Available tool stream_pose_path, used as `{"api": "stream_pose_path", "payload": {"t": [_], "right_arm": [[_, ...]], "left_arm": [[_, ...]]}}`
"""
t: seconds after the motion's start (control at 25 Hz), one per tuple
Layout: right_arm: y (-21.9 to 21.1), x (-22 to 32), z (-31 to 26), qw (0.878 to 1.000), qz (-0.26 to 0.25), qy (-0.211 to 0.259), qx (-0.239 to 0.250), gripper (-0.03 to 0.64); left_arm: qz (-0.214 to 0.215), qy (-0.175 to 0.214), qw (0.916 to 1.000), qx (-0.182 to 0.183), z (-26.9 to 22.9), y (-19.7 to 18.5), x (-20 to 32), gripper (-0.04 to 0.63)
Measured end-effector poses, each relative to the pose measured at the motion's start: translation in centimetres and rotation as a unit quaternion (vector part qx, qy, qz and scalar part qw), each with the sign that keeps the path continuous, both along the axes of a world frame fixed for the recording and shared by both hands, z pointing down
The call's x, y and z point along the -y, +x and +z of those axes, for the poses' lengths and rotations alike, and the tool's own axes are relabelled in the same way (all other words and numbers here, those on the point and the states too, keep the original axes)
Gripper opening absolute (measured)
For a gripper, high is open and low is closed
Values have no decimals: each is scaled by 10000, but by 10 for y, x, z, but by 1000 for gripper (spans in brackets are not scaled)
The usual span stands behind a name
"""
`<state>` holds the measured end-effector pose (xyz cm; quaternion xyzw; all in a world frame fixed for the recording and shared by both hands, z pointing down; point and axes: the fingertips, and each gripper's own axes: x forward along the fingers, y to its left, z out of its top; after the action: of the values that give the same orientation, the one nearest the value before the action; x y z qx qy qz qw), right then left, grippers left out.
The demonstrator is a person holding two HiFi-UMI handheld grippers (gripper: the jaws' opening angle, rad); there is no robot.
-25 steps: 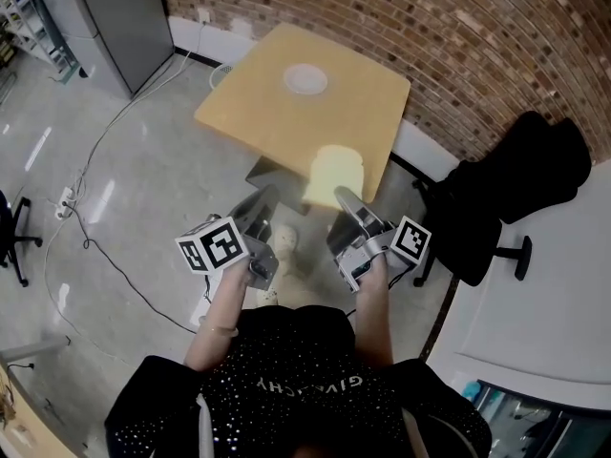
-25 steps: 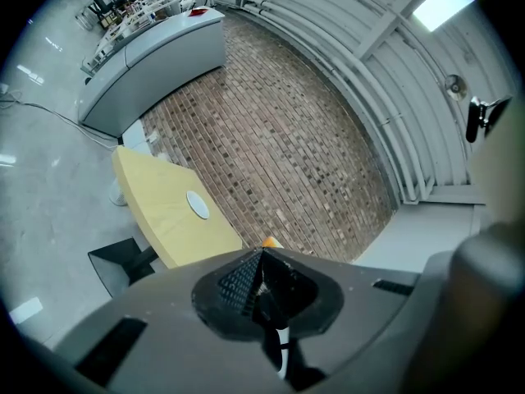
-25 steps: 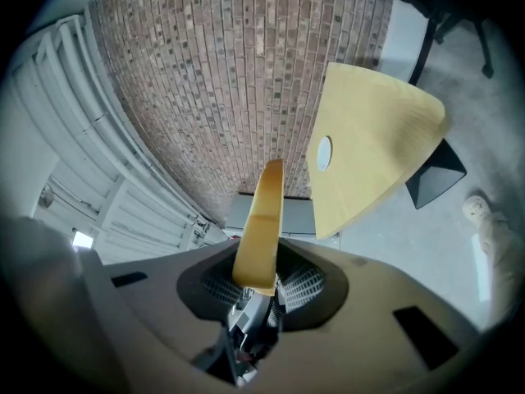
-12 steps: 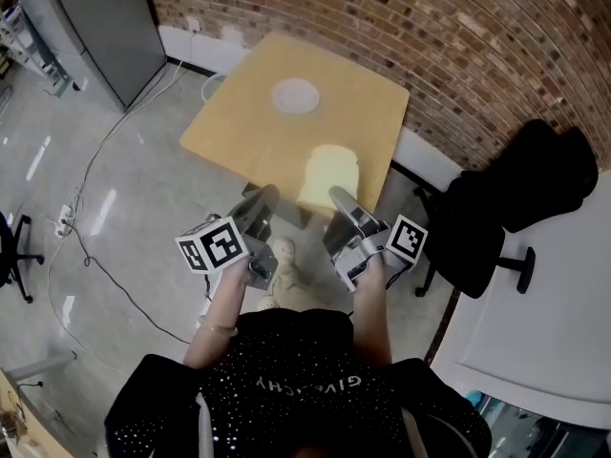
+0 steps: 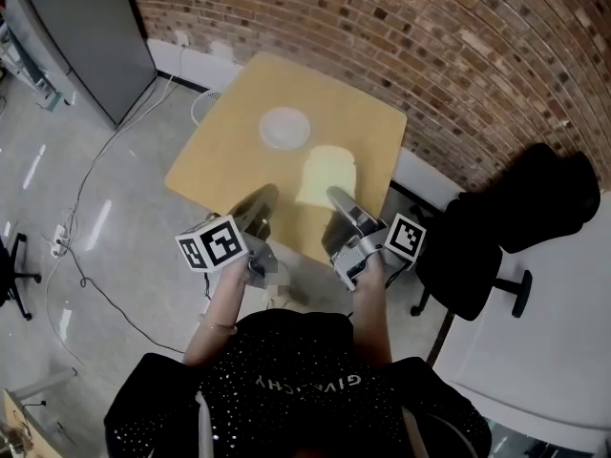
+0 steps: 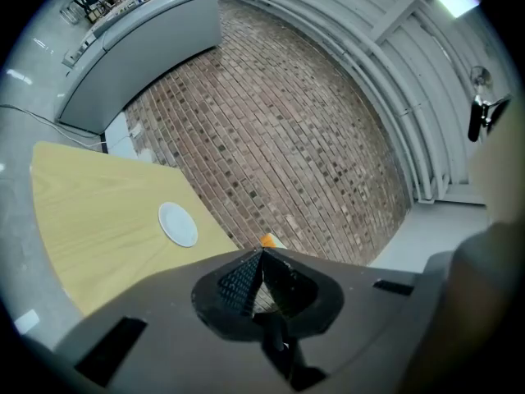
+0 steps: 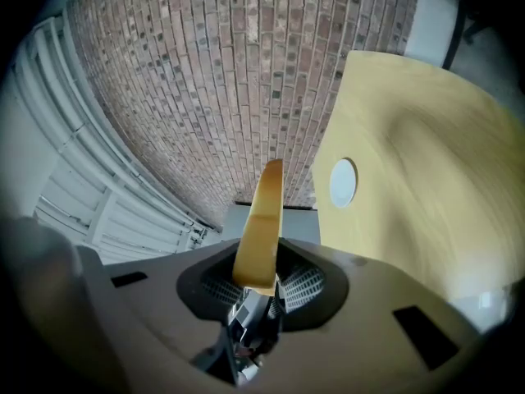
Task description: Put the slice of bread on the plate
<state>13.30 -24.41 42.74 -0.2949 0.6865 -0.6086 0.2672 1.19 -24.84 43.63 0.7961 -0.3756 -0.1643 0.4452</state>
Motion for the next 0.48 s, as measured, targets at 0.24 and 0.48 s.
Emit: {"api": "stream_pose_path", "payload": {"t": [0.24, 0.48], "right_arm": [[7, 54, 5, 10000, -68, -51, -10, 97], [6, 85, 18, 9998, -129, -143, 22, 97]], "left_arm": [[-51, -5, 10000, -40, 1, 7, 51, 11], [-75, -101, 9999, -20, 14, 11, 80, 11]]}}
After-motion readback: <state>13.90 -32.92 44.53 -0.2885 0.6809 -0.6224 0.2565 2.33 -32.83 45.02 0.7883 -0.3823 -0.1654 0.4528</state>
